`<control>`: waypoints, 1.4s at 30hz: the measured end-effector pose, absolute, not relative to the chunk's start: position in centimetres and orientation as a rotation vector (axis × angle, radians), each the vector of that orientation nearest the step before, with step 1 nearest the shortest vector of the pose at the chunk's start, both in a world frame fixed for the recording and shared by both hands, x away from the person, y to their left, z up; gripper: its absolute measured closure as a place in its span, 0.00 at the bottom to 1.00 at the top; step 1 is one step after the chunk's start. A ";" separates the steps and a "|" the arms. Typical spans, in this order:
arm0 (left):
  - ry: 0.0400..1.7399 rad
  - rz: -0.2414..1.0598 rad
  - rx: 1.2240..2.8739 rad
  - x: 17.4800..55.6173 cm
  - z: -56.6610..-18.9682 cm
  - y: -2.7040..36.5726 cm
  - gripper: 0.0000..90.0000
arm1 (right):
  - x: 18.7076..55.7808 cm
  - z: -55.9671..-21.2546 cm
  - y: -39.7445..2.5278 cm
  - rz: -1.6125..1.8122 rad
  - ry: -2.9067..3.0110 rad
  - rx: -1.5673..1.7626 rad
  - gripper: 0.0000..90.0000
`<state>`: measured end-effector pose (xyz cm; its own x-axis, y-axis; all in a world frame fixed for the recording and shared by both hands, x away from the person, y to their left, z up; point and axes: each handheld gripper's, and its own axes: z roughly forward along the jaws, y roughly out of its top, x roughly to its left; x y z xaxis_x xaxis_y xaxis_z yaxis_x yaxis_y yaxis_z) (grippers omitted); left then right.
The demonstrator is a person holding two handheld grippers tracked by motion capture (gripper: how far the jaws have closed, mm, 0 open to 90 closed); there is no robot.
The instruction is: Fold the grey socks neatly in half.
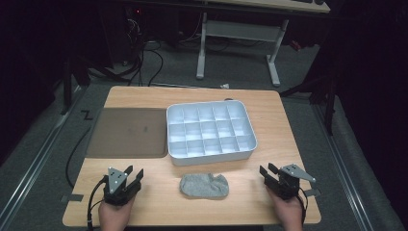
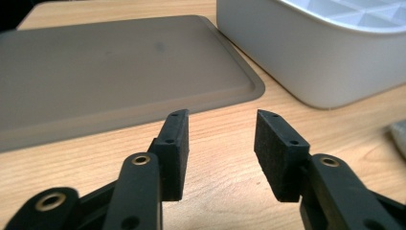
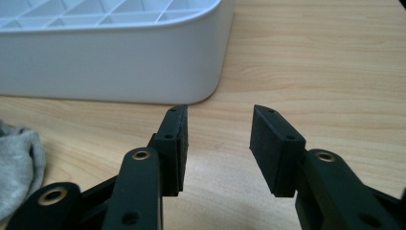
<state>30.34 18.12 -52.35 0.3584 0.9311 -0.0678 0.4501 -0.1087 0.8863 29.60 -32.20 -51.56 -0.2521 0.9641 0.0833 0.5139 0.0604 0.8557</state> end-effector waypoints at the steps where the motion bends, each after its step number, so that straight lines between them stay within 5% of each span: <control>1: 1.233 0.670 1.719 30.3 -52.4 18.1 0.60 | 29.6 -51.6 -32.2 1.110 1.817 1.473 0.64; 27: 1.153 0.608 1.793 30.3 -52.6 14.6 0.53 | 29.2 -51.6 -31.5 1.098 1.852 1.432 0.60; 42: 1.072 0.461 1.825 29.6 -52.4 12.0 0.51 | 28.8 -51.1 -29.9 1.150 1.920 1.405 0.59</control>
